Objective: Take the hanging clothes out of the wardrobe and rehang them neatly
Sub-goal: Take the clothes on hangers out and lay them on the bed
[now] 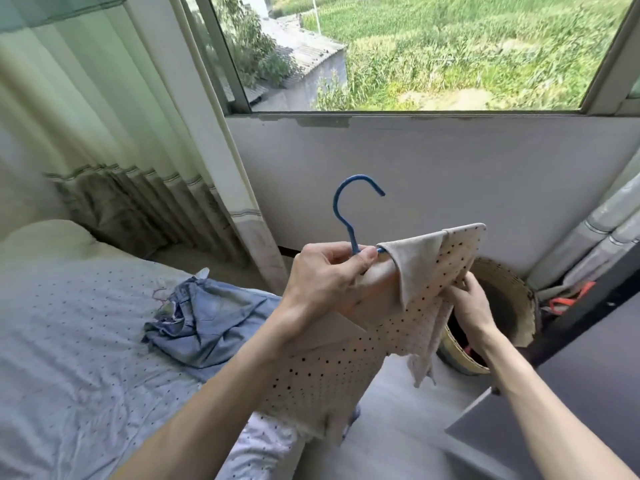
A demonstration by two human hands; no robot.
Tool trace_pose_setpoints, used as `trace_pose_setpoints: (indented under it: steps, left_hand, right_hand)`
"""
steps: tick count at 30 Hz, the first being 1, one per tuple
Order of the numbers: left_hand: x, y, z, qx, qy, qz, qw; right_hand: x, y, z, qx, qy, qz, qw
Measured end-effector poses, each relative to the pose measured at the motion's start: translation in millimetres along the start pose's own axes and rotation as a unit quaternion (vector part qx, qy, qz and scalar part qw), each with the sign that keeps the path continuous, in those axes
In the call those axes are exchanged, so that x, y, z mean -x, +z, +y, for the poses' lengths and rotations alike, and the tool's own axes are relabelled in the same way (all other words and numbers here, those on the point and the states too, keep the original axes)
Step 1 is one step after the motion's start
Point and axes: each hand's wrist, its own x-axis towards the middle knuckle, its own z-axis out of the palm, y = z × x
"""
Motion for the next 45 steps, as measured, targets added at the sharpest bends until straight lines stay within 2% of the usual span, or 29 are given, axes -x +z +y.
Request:
trace_pose_setpoints:
  steps: [9, 13, 17, 23, 29, 34, 38, 42, 45]
  left_hand:
    - [-44, 23, 17, 0.025, -0.041, 0.019, 0.999]
    - [-71, 21, 15, -0.003, -0.01, 0.054, 0.998]
    - [-90, -8, -15, -0.019, -0.031, 0.085, 0.996]
    - [-105, -114, -87, -0.011, -0.038, 0.185, 0.982]
    - [-118, -235, -170, 0.018, -0.053, 0.255, 0.965]
    - [-134, -336, -273, 0.035, -0.136, 0.301, 0.943]
    - [-145, -396, -357, 0.003, -0.219, 0.301, 0.928]
    - [-150, -434, -437, -0.034, -0.313, 0.283, 0.906]
    - [-152, -443, -485, -0.027, -0.351, 0.265, 0.898]
  right_hand:
    - [-34, -10, 9, 0.038, 0.0, 0.038, 0.999]
    - [-43, 0, -1, 0.069, 0.009, 0.077, 0.995]
    - [-49, 28, -1, 0.116, 0.017, 0.031, 0.993]
    - [-53, 106, 18, 0.248, 0.057, -0.05, 0.966]
    - [-53, 220, 30, 0.313, 0.069, -0.122, 0.939]
    - [-65, 334, 30, 0.368, 0.054, -0.168, 0.913]
    - [-80, 410, 30, 0.426, 0.061, -0.191, 0.882]
    - [-95, 470, 36, 0.492, 0.06, -0.213, 0.842]
    - [-98, 506, 50, 0.524, 0.062, -0.25, 0.812]
